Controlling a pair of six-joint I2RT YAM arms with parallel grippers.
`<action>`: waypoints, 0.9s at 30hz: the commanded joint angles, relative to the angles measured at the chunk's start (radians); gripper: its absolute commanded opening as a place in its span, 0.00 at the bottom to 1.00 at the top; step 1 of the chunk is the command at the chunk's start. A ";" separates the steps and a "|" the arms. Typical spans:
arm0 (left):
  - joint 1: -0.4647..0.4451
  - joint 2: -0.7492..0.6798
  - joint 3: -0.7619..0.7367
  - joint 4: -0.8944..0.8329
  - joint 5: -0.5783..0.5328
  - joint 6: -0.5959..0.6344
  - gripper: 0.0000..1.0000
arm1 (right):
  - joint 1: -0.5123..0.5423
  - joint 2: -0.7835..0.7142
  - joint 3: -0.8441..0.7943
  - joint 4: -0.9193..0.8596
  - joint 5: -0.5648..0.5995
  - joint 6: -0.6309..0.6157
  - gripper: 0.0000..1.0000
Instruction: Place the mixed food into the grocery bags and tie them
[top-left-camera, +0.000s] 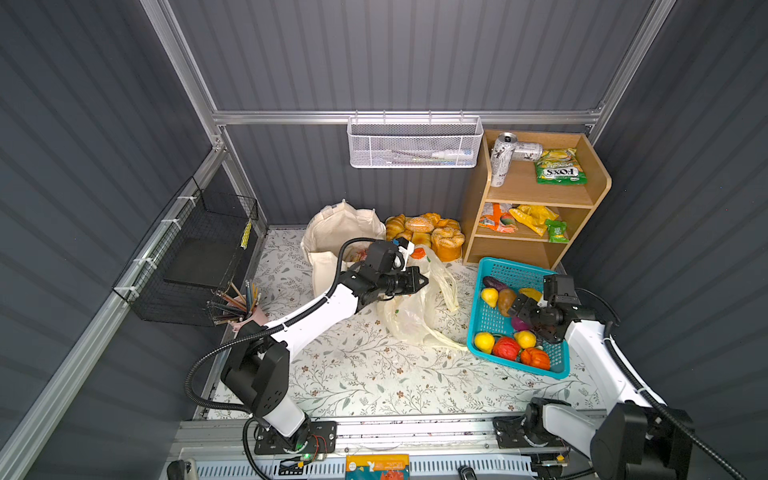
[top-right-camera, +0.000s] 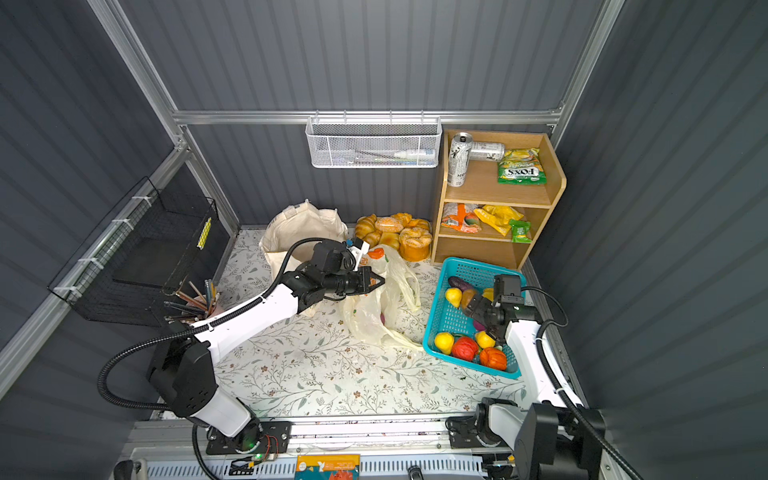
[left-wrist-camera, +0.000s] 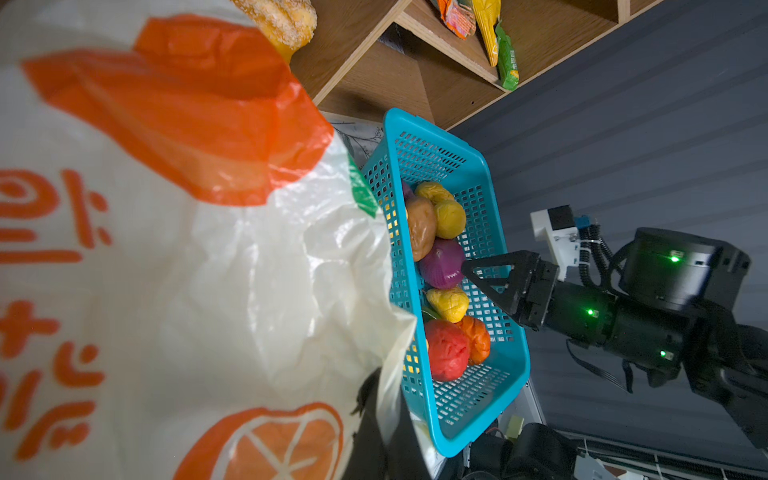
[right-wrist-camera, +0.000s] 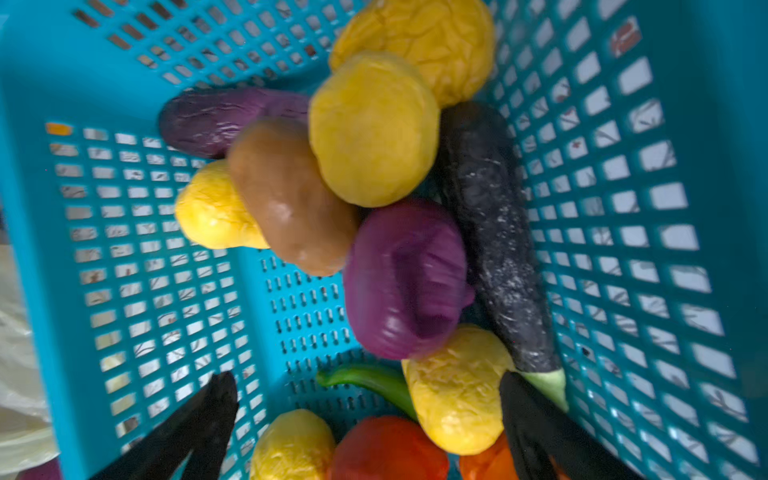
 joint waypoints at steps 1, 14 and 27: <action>0.004 0.008 -0.013 0.018 0.024 0.007 0.00 | -0.032 0.052 -0.009 0.039 -0.001 -0.021 0.97; 0.004 0.019 -0.009 0.045 0.036 0.000 0.00 | -0.074 0.165 -0.007 0.220 -0.245 -0.073 0.80; 0.009 0.014 -0.020 0.093 0.066 0.013 0.00 | -0.099 -0.066 -0.111 0.392 -0.356 -0.016 0.80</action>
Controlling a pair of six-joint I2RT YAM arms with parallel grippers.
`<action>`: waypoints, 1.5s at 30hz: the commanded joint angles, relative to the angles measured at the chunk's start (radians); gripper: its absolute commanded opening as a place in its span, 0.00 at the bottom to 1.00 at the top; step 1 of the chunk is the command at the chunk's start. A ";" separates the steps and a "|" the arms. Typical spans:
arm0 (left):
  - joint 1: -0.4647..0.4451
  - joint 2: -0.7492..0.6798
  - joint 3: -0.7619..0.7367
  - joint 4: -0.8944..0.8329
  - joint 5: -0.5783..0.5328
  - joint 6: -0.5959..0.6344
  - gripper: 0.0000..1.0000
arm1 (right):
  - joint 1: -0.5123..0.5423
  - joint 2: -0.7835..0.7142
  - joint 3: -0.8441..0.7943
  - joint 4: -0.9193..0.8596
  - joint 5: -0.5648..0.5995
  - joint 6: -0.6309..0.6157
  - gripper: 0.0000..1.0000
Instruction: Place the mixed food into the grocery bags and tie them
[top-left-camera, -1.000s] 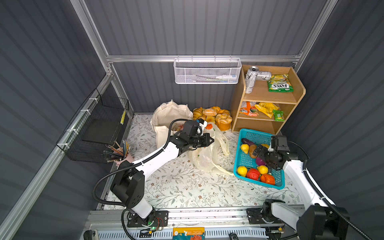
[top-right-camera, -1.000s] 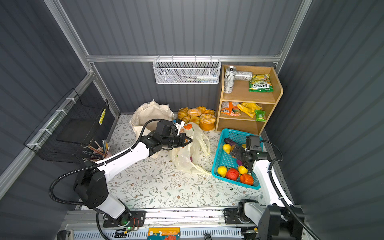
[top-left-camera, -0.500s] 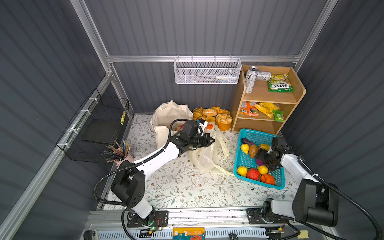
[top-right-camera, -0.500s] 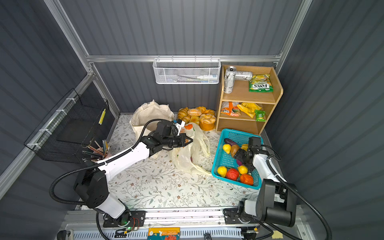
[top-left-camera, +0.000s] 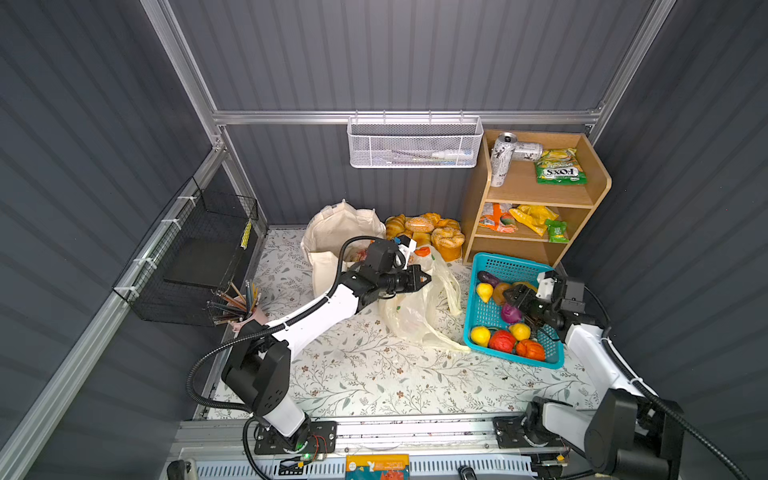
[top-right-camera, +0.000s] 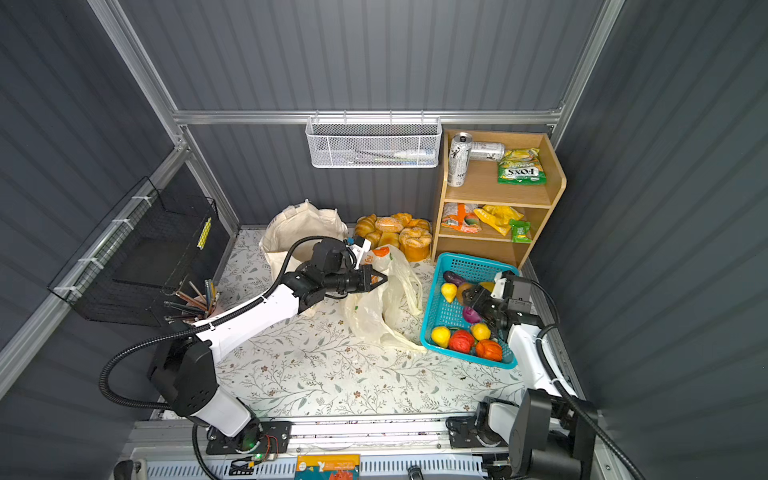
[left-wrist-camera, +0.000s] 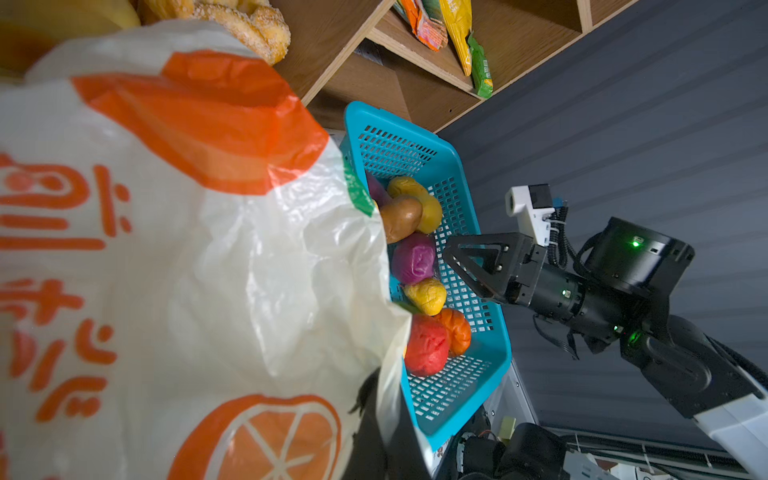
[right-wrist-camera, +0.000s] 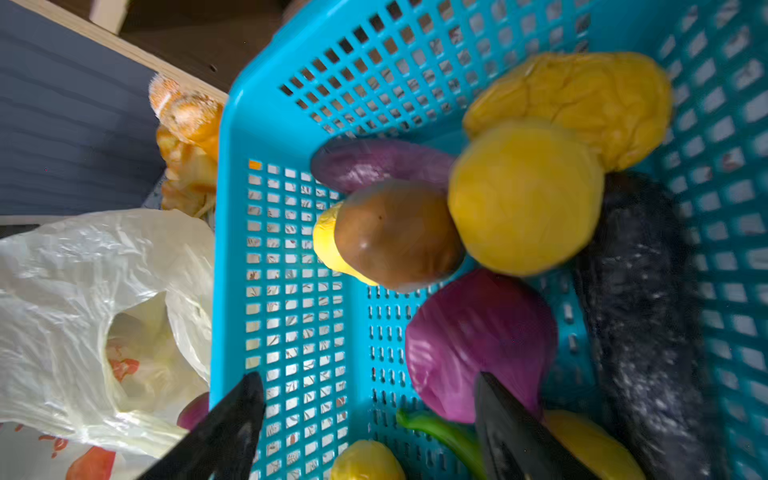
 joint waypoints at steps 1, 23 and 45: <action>0.008 0.011 -0.016 0.029 0.038 0.009 0.00 | -0.015 -0.071 -0.009 0.000 0.037 0.029 0.80; 0.014 0.025 -0.038 0.062 0.048 -0.005 0.00 | 0.057 0.169 0.078 -0.156 -0.003 -0.060 0.85; 0.014 0.050 -0.026 0.064 0.044 -0.015 0.00 | 0.221 0.344 0.200 -0.224 0.150 -0.138 0.86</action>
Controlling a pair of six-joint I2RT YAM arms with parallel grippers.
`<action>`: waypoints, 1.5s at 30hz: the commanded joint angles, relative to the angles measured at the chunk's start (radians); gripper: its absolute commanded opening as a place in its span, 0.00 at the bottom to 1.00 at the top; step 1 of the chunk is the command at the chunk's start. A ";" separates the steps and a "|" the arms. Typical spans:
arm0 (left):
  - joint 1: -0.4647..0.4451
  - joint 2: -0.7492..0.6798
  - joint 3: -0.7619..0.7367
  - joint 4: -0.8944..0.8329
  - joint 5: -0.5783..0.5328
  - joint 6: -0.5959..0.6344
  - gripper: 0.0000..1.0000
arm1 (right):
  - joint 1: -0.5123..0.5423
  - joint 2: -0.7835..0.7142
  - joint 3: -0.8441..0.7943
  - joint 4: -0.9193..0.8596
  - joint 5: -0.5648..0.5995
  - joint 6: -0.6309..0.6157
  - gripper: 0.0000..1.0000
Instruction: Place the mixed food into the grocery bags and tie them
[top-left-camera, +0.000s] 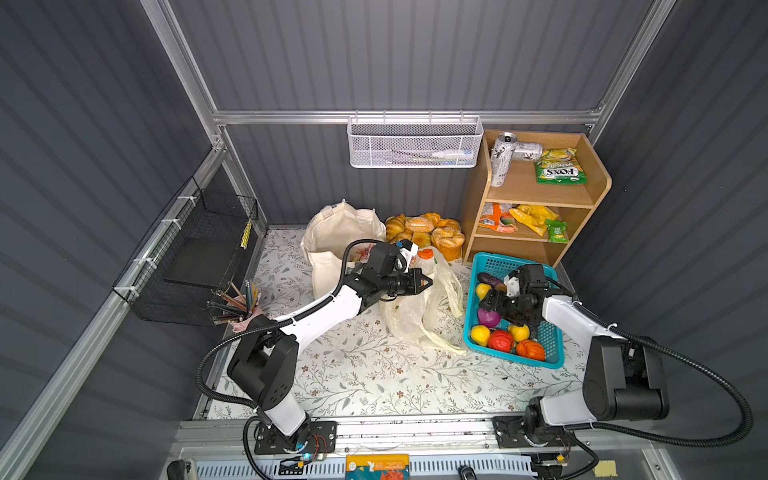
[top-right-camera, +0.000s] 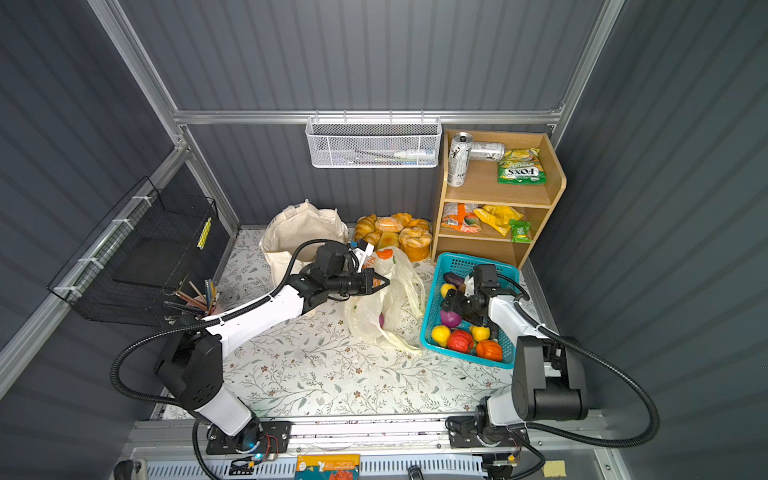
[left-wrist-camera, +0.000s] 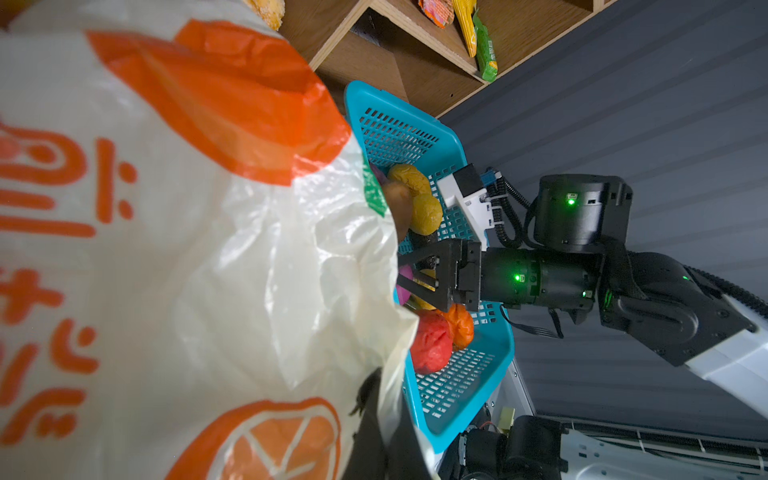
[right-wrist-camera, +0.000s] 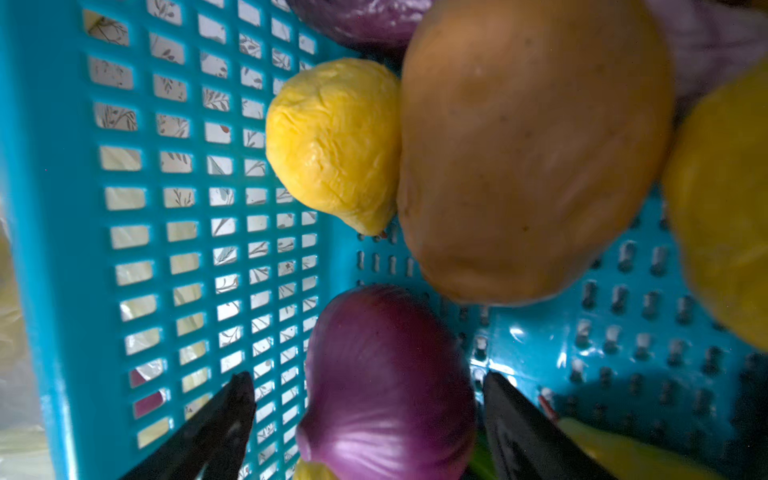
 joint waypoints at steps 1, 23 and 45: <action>0.008 0.012 0.005 0.008 0.004 -0.015 0.00 | 0.008 0.025 0.034 -0.038 0.039 -0.020 0.86; 0.007 0.001 -0.007 0.041 0.029 -0.035 0.00 | -0.224 -0.110 0.198 -0.087 0.027 0.097 0.86; 0.007 -0.003 -0.032 0.078 0.048 -0.050 0.00 | -0.138 -0.037 0.054 -0.053 -0.031 0.056 0.85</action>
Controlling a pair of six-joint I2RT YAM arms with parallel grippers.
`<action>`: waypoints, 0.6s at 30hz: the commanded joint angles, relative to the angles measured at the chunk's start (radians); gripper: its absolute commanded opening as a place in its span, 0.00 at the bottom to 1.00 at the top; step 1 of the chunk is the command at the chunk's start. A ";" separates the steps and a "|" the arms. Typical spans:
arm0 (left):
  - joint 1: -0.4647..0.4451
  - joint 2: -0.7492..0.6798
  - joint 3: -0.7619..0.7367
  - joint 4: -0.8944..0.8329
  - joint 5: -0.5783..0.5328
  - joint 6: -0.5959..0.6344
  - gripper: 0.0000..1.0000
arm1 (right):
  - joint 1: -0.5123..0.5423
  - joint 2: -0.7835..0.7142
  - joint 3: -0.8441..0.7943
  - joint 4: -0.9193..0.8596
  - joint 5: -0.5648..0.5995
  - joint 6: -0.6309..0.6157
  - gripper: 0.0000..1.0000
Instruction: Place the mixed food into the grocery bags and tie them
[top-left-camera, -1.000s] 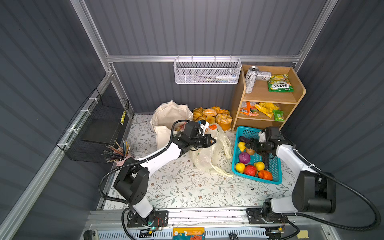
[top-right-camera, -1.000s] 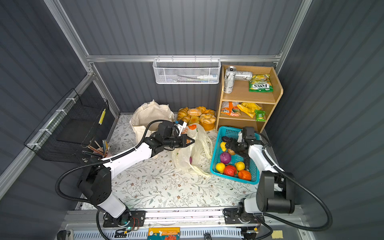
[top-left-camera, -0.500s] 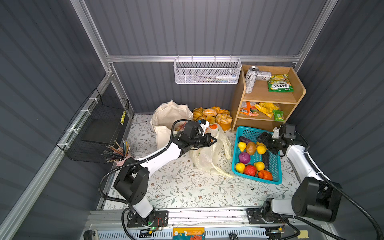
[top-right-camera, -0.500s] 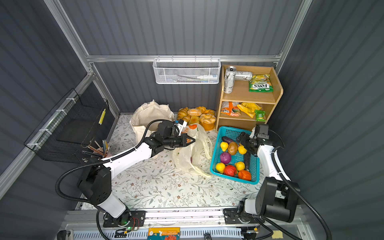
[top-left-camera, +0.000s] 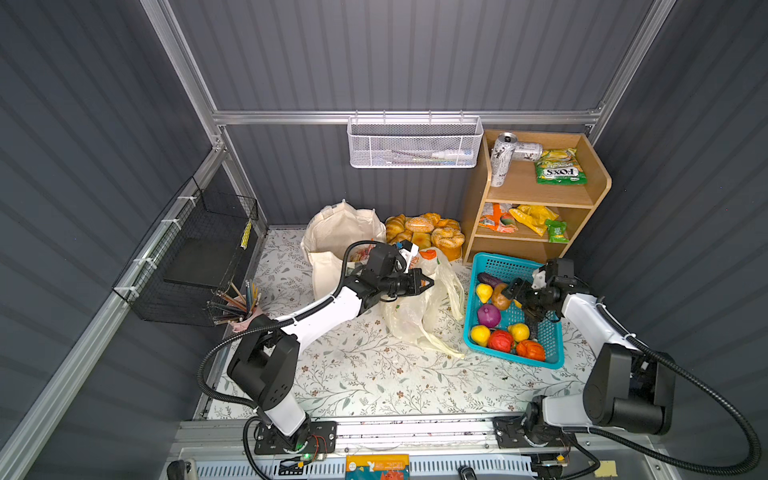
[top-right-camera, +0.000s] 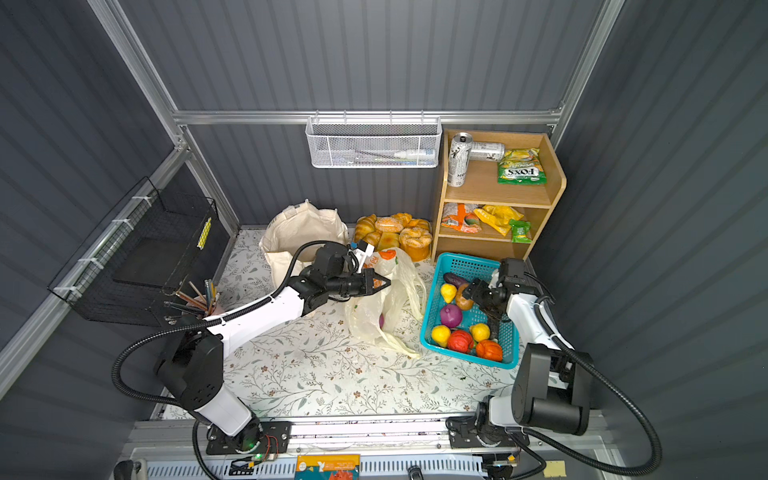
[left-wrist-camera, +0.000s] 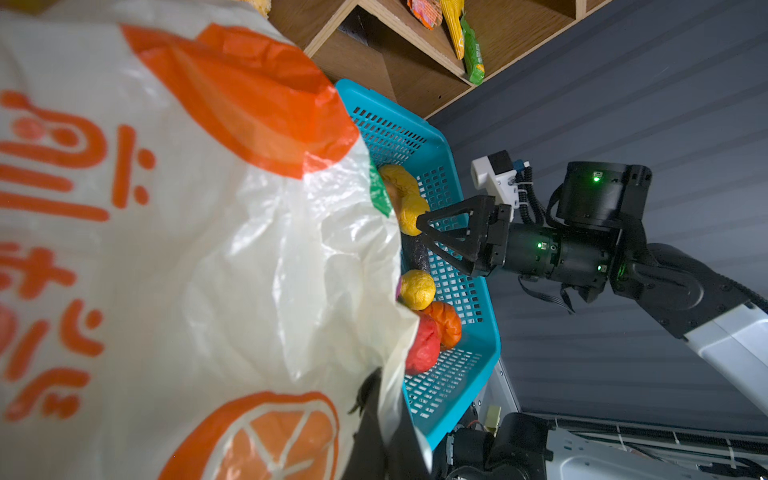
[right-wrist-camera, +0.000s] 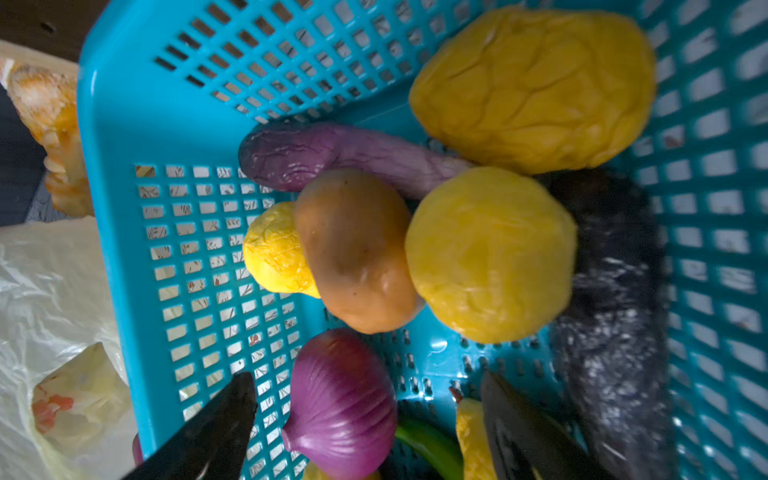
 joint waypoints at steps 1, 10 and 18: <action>0.007 -0.002 -0.009 0.021 0.018 -0.013 0.00 | 0.041 0.013 -0.016 -0.004 -0.013 -0.032 0.85; 0.007 -0.004 -0.010 0.029 0.020 -0.016 0.00 | 0.004 -0.049 0.005 -0.100 0.232 -0.020 0.85; 0.007 0.001 -0.012 0.077 0.049 -0.031 0.00 | -0.024 -0.008 -0.020 -0.147 0.251 -0.050 0.72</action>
